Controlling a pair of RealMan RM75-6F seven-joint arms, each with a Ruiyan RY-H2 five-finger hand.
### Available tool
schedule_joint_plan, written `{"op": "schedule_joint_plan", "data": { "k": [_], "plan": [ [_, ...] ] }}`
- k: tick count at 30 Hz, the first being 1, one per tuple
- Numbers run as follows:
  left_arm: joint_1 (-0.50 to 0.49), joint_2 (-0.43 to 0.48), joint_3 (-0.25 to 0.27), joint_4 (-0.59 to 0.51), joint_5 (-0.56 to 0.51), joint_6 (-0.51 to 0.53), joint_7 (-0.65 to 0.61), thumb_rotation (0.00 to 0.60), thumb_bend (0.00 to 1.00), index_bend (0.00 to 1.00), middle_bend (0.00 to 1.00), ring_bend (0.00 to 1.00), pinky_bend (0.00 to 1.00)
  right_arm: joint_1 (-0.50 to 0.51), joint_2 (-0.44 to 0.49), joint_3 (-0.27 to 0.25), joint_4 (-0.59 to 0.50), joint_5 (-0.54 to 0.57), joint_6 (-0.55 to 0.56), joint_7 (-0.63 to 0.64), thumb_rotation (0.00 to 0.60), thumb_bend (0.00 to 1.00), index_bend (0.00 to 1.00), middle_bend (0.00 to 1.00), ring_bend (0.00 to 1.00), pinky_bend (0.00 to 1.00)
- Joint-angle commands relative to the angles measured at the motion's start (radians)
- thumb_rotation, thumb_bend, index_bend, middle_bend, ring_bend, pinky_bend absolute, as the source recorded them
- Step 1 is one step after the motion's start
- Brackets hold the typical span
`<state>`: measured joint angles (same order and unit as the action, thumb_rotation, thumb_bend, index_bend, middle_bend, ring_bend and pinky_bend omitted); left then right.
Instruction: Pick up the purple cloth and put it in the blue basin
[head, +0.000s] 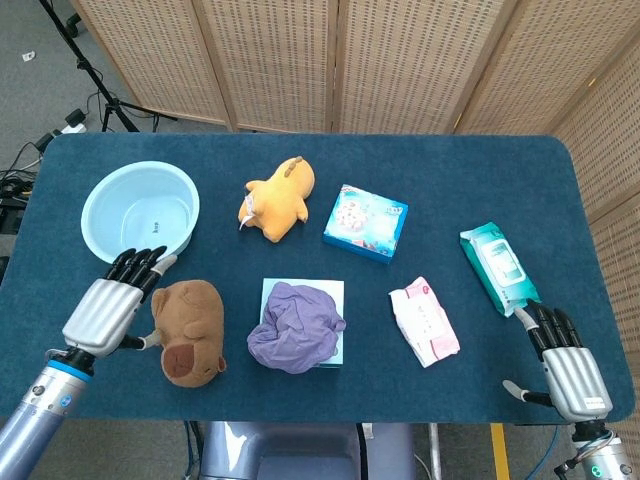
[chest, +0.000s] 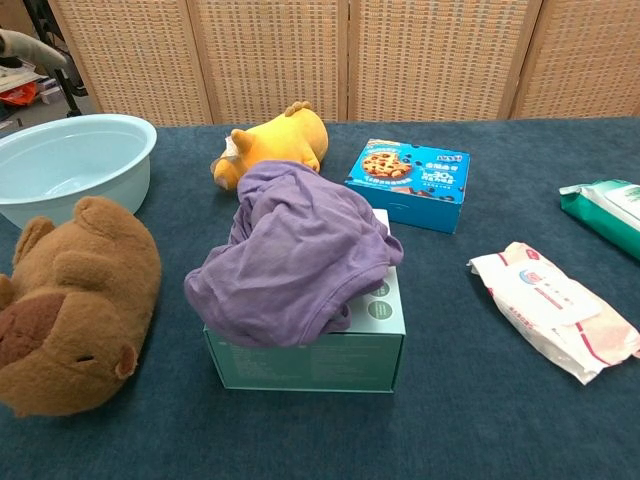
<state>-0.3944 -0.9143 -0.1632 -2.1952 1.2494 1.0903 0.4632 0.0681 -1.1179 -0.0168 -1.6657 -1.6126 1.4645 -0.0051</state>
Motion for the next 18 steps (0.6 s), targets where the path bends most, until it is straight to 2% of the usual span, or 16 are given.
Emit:
{"op": "schedule_joint_plan", "data": {
  "k": [1, 8, 18],
  "plan": [
    [-0.093, 0.008, -0.032, -0.044, -0.112, -0.079, 0.088, 0.600, 0.02, 0.00, 0.00, 0.00, 0.00, 0.001, 0.002, 0.000, 0.002, -0.002, 0.001, 0.010, 0.600, 0.00, 0.00, 0.00, 0.00, 0.00],
    [-0.254, -0.023, -0.048, -0.098, -0.333, -0.140, 0.252, 0.600, 0.02, 0.00, 0.00, 0.00, 0.00, 0.005, 0.008, -0.003, 0.003, -0.006, -0.005, 0.031, 0.600, 0.00, 0.00, 0.00, 0.00, 0.00],
    [-0.498, -0.170, -0.045, -0.104, -0.676, -0.117, 0.402, 0.600, 0.01, 0.00, 0.00, 0.00, 0.00, 0.007, 0.018, -0.010, 0.000, -0.018, -0.008, 0.050, 0.600, 0.00, 0.00, 0.00, 0.00, 0.00]
  ]
}}
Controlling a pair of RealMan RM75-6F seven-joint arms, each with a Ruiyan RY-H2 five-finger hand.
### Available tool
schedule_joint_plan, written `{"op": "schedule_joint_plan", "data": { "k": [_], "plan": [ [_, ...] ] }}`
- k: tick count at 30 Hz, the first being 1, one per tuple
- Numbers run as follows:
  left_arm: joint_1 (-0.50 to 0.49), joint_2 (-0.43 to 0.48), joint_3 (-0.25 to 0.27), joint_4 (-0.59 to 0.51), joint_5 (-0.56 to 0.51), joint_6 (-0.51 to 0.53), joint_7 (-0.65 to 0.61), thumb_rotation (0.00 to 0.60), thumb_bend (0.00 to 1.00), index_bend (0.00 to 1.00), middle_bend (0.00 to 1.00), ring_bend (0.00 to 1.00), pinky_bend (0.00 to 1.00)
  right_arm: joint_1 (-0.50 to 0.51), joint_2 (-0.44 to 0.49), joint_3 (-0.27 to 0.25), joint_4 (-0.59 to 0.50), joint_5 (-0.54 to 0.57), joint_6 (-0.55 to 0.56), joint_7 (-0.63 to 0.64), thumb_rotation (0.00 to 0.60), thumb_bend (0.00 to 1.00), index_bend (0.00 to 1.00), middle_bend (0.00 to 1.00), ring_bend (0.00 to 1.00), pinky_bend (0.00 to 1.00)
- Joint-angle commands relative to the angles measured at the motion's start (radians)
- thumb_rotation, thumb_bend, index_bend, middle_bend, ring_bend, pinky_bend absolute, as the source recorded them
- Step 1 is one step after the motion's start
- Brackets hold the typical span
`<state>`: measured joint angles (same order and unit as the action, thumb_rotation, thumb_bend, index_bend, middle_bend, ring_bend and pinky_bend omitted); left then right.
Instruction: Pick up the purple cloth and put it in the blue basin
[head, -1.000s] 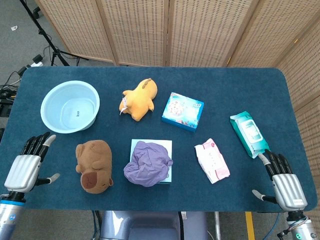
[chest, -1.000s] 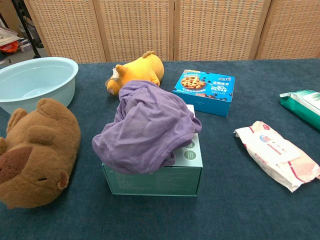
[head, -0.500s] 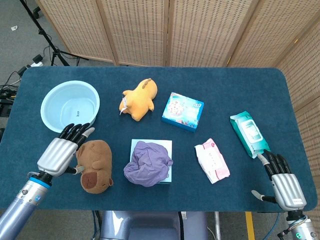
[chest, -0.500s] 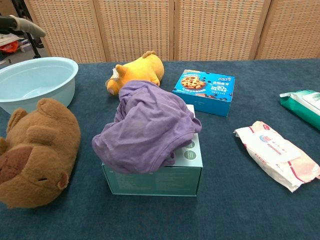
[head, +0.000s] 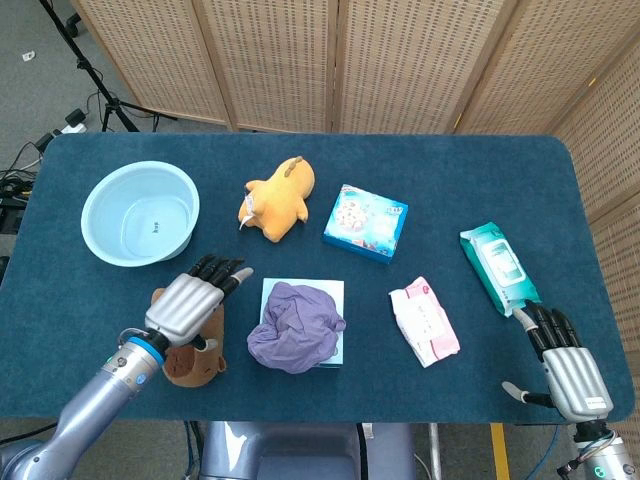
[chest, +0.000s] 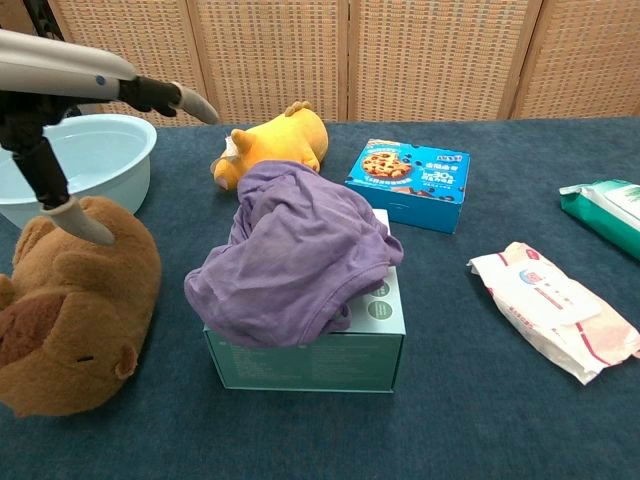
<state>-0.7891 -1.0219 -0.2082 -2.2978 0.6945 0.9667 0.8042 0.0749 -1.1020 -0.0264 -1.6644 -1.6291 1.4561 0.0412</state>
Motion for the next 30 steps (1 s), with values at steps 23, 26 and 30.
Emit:
{"op": "schedule_joint_plan", "data": {
  "k": [23, 26, 30],
  "plan": [
    [-0.494, -0.317, -0.039, 0.080, -0.601, 0.240, 0.237, 0.600, 0.02, 0.00, 0.00, 0.00, 0.00, -0.009, 0.029, 0.005, 0.003, 0.013, 0.017, 0.064, 0.600, 0.00, 0.00, 0.00, 0.00, 0.00],
    [-0.529, -0.349, -0.036, 0.116, -0.662, 0.233, 0.245, 0.600, 0.02, 0.00, 0.00, 0.00, 0.00, -0.013, 0.039, 0.006, 0.003, 0.025, 0.018, 0.079, 0.600, 0.00, 0.00, 0.00, 0.00, 0.00],
    [-0.557, -0.371, -0.035, 0.138, -0.703, 0.235, 0.252, 0.600, 0.03, 0.00, 0.00, 0.00, 0.00, -0.012, 0.047, 0.004, -0.002, 0.028, 0.011, 0.080, 0.600, 0.00, 0.00, 0.00, 0.00, 0.00]
  ]
}}
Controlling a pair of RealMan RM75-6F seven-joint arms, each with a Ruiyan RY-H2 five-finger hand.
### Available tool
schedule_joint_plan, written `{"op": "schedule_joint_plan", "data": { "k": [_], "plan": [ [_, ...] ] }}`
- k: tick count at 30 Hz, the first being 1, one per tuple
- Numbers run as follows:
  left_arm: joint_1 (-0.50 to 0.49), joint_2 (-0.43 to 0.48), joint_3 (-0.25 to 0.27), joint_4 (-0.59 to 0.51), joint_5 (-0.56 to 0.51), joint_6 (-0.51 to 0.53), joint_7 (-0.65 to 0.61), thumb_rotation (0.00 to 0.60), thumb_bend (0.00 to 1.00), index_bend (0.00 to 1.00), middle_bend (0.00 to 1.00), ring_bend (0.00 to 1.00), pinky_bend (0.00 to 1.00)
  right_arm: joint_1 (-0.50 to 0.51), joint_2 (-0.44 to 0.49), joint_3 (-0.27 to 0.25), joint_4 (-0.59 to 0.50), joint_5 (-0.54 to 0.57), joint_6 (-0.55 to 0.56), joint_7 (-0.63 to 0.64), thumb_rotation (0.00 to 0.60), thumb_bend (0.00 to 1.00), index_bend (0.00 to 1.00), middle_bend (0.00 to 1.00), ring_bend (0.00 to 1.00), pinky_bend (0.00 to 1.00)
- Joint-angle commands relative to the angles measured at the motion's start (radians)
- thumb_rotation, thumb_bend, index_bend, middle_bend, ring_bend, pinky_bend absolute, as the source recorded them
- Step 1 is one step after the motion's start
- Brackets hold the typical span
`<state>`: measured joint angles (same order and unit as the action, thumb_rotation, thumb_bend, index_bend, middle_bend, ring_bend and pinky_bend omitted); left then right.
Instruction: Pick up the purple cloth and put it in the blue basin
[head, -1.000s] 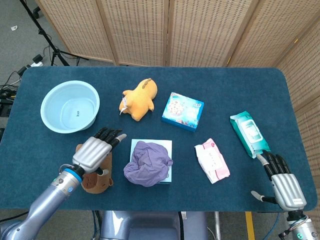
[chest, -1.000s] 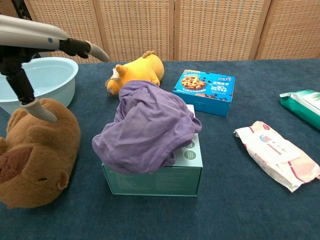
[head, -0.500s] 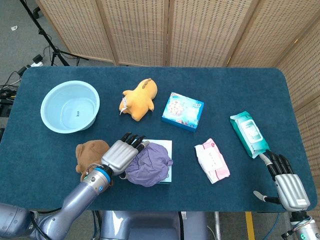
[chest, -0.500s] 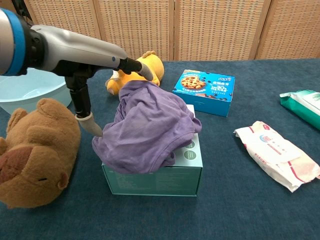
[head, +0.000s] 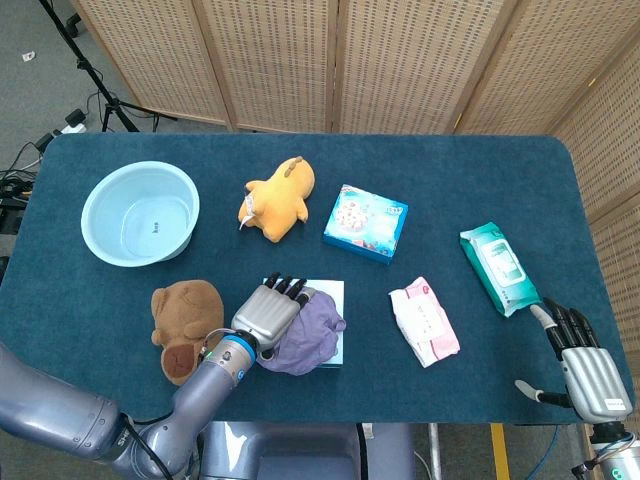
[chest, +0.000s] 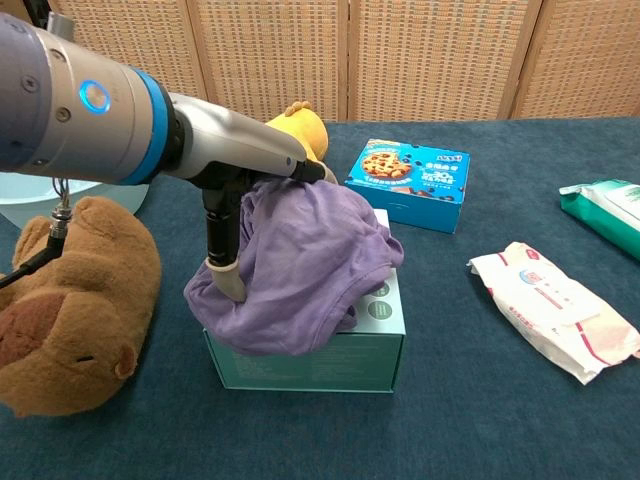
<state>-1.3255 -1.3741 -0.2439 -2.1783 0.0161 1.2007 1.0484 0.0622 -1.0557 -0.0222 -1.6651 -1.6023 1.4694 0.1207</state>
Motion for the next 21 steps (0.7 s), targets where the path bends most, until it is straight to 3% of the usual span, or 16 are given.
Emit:
{"op": "schedule_joint_plan", "data": {
  "k": [1, 5, 9, 13, 21],
  "plan": [
    [-0.025, -0.022, 0.002, 0.022, -0.030, 0.002, 0.008, 0.600, 0.03, 0.00, 0.00, 0.00, 0.00, 0.001, 0.001, 0.000, -0.001, 0.001, -0.004, 0.001, 0.600, 0.00, 0.00, 0.00, 0.00, 0.00],
    [-0.045, -0.044, 0.007, 0.038, -0.048, 0.009, 0.009, 0.600, 0.06, 0.05, 0.00, 0.00, 0.00, 0.003, 0.004, 0.000, -0.002, 0.001, -0.007, 0.004, 0.600, 0.00, 0.00, 0.00, 0.00, 0.00],
    [-0.058, -0.071, 0.022, 0.051, -0.033, 0.040, 0.008, 0.600, 0.16, 0.30, 0.00, 0.01, 0.01, 0.002, 0.007, 0.000, 0.000, 0.003, -0.007, 0.010, 0.600, 0.00, 0.00, 0.00, 0.00, 0.00],
    [-0.057, -0.096, 0.036, 0.060, 0.014, 0.086, -0.001, 0.600, 0.26, 0.40, 0.01, 0.09, 0.06, 0.000, 0.007, 0.003, -0.002, 0.016, -0.012, -0.003, 0.600, 0.00, 0.00, 0.00, 0.00, 0.00],
    [-0.043, -0.140, 0.057, 0.079, 0.069, 0.151, -0.014, 0.600, 0.38, 0.59, 0.23, 0.25, 0.20, 0.001, 0.016, 0.003, -0.021, 0.037, -0.031, -0.021, 0.600, 0.00, 0.02, 0.00, 0.00, 0.00]
  ]
}}
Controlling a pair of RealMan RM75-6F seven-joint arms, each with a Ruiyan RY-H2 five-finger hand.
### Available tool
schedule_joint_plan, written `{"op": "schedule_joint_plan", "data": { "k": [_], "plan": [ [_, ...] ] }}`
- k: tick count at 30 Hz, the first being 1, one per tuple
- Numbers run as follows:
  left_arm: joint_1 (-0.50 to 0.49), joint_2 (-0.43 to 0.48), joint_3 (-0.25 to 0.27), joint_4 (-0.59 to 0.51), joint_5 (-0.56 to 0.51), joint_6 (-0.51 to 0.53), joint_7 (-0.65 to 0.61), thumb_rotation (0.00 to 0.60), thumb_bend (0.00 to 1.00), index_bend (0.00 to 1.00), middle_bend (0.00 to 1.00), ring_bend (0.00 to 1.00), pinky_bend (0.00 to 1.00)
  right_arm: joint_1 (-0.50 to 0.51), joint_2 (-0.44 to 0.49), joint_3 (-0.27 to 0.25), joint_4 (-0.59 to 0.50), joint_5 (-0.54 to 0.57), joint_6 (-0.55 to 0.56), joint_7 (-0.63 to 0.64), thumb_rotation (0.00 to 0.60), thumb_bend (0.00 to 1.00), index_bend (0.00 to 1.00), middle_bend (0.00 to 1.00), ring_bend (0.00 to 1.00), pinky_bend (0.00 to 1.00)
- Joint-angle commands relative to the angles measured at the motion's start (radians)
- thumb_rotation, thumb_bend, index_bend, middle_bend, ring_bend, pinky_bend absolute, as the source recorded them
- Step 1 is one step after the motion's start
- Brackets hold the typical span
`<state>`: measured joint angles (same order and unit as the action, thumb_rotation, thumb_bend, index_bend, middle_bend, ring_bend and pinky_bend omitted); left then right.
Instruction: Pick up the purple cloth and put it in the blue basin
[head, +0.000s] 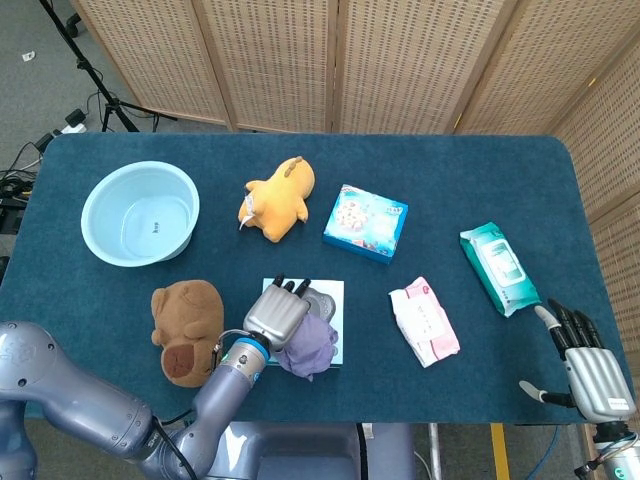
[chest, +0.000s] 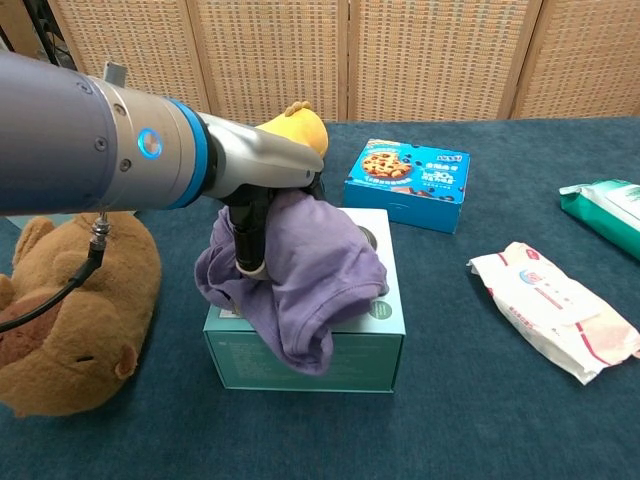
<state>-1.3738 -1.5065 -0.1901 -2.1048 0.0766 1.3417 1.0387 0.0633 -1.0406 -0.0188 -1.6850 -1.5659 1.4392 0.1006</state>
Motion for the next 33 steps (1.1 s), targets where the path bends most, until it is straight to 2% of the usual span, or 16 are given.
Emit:
{"op": "schedule_joint_plan", "data": {
  "k": [1, 7, 10, 18, 24, 28, 33],
  "plan": [
    [0.008, -0.011, 0.002, 0.013, 0.029, 0.023, -0.009, 0.600, 0.40, 0.62, 0.26, 0.28, 0.22, 0.000, 0.002, 0.000, -0.001, 0.002, -0.002, -0.001, 0.600, 0.00, 0.02, 0.00, 0.00, 0.00],
    [0.041, -0.035, 0.044, 0.050, 0.206, 0.118, -0.024, 0.600, 0.52, 0.69, 0.34, 0.37, 0.29, -0.001, 0.003, 0.002, 0.003, -0.006, 0.006, 0.013, 0.600, 0.00, 0.03, 0.00, 0.00, 0.00],
    [0.063, -0.021, 0.043, 0.054, 0.232, 0.135, -0.033, 0.600, 0.53, 0.70, 0.34, 0.38, 0.30, -0.002, 0.003, 0.002, 0.005, -0.007, 0.007, 0.017, 0.600, 0.00, 0.03, 0.00, 0.00, 0.00],
    [0.129, 0.121, 0.029, 0.051, 0.264, 0.132, -0.055, 0.600, 0.55, 0.72, 0.36, 0.38, 0.30, -0.001, 0.000, 0.003, 0.006, -0.009, 0.005, 0.012, 0.600, 0.00, 0.03, 0.00, 0.00, 0.00],
    [0.204, 0.260, 0.088, 0.100, 0.353, 0.109, -0.070, 0.600, 0.55, 0.72, 0.36, 0.39, 0.30, 0.001, -0.002, 0.005, 0.003, -0.005, 0.000, 0.000, 0.600, 0.00, 0.03, 0.00, 0.00, 0.00],
    [0.267, 0.359, 0.103, 0.144, 0.373, 0.066, -0.129, 0.600, 0.55, 0.72, 0.36, 0.39, 0.30, 0.001, -0.005, 0.003, -0.001, -0.005, -0.003, -0.012, 0.600, 0.00, 0.03, 0.00, 0.00, 0.00],
    [0.345, 0.477, 0.115, 0.205, 0.409, -0.054, -0.252, 0.600, 0.54, 0.72, 0.36, 0.39, 0.30, 0.002, -0.006, 0.000, -0.008, -0.014, -0.003, -0.023, 0.600, 0.00, 0.03, 0.00, 0.00, 0.00]
  ]
}}
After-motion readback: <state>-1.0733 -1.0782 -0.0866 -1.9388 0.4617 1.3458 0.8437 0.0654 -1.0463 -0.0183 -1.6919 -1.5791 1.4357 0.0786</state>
